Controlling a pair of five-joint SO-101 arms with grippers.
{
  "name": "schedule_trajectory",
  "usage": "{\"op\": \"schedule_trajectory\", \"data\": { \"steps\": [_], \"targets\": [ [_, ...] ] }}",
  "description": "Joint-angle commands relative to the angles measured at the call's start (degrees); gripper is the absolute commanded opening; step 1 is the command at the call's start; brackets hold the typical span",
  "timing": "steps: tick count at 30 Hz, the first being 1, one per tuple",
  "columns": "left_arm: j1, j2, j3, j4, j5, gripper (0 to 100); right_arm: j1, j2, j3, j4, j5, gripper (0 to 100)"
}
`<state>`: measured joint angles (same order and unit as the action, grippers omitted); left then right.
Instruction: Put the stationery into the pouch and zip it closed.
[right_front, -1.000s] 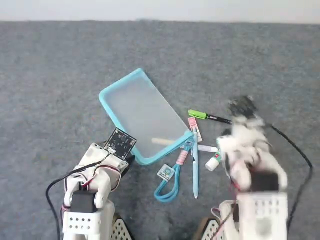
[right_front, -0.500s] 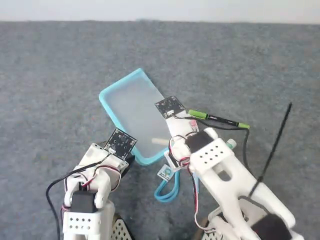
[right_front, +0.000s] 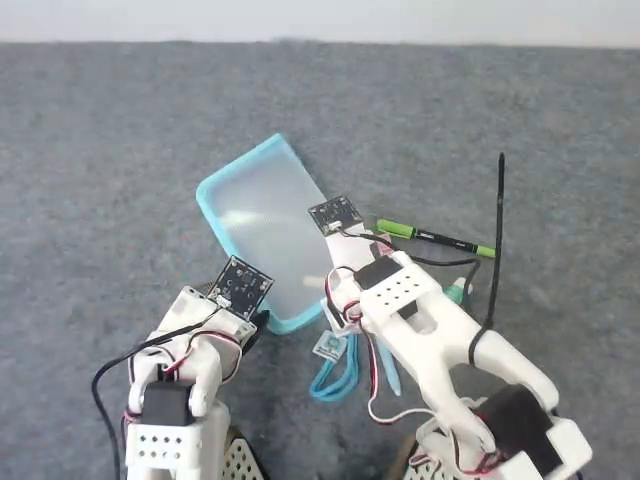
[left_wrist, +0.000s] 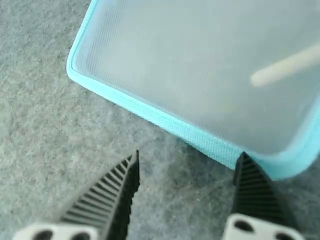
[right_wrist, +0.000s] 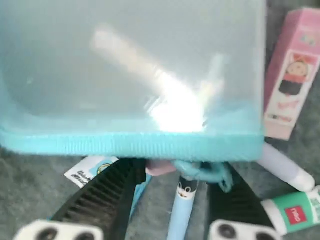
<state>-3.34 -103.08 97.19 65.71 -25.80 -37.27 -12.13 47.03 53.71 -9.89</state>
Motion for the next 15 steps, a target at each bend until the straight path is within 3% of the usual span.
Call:
{"op": "schedule_trajectory", "data": {
  "steps": [1, 7, 15],
  "targets": [
    [0.26, -1.67, -0.57, 0.26, -0.44, 29, -0.31, -0.31, -3.34, -2.07, -2.11, 16.5],
    [0.26, -1.67, -0.57, 0.26, -0.44, 29, 5.05, -0.22, -3.34, -2.07, -2.29, 16.2],
    [0.26, -1.67, -0.57, 0.26, -0.44, 29, 18.24, -0.84, -4.75, -1.98, -2.29, 8.5]
  ]
}}
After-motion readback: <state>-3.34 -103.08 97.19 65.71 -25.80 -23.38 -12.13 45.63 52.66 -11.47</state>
